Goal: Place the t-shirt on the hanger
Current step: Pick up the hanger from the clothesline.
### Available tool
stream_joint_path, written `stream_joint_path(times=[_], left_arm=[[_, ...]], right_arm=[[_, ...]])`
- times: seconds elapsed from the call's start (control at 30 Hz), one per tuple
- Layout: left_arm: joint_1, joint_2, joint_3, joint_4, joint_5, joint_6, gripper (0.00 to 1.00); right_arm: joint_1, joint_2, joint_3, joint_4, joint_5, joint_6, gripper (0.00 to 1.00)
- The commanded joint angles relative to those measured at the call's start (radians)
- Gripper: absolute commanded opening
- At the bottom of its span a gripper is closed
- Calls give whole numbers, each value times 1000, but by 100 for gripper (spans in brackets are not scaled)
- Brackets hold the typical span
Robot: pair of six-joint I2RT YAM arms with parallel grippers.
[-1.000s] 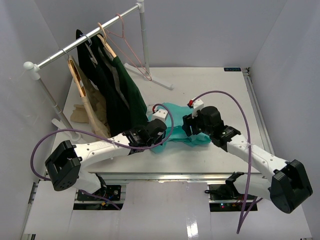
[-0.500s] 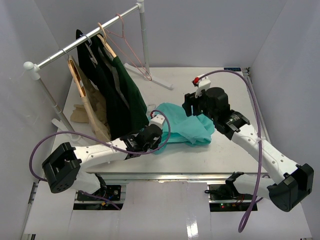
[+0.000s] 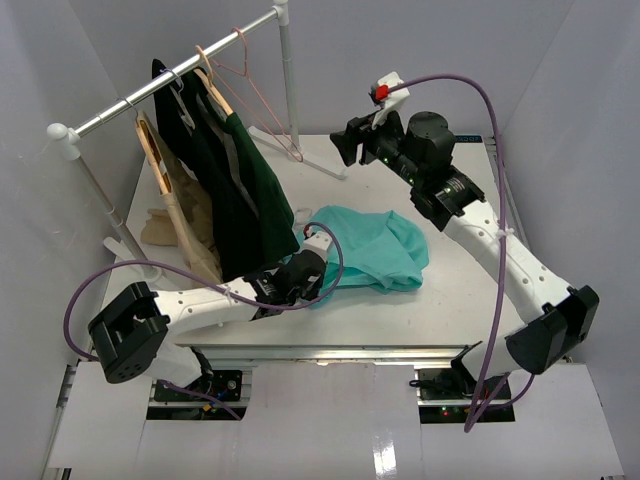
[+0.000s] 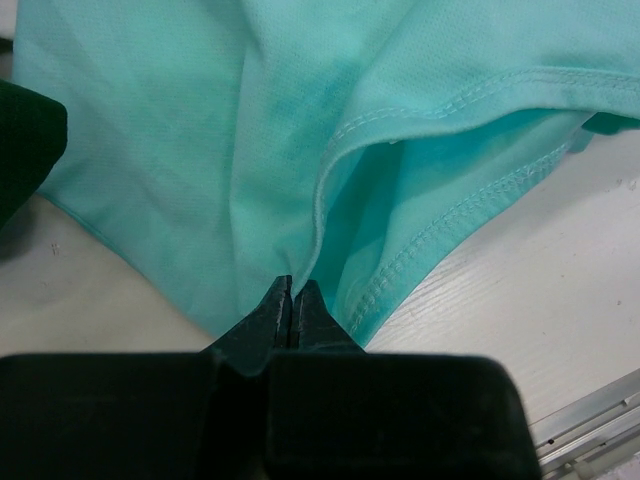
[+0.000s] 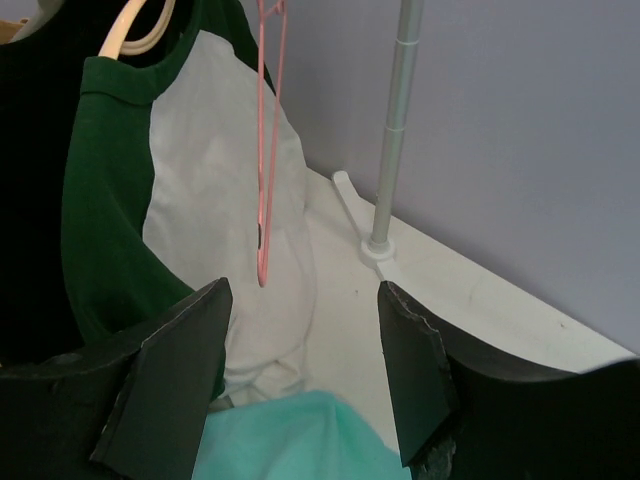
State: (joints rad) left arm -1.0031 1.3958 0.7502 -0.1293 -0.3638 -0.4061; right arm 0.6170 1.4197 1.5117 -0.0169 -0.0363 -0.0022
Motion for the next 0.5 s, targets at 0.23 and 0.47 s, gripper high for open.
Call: stream_joint_path(times=[0.23,0.47], left_arm=[[6,3,14,20,24,10,0],[6,17,18,17,36,10,0]], right_arm=[[38,258,185,147,-135,-38,65],[66,409,285,154,-138,-39,65]])
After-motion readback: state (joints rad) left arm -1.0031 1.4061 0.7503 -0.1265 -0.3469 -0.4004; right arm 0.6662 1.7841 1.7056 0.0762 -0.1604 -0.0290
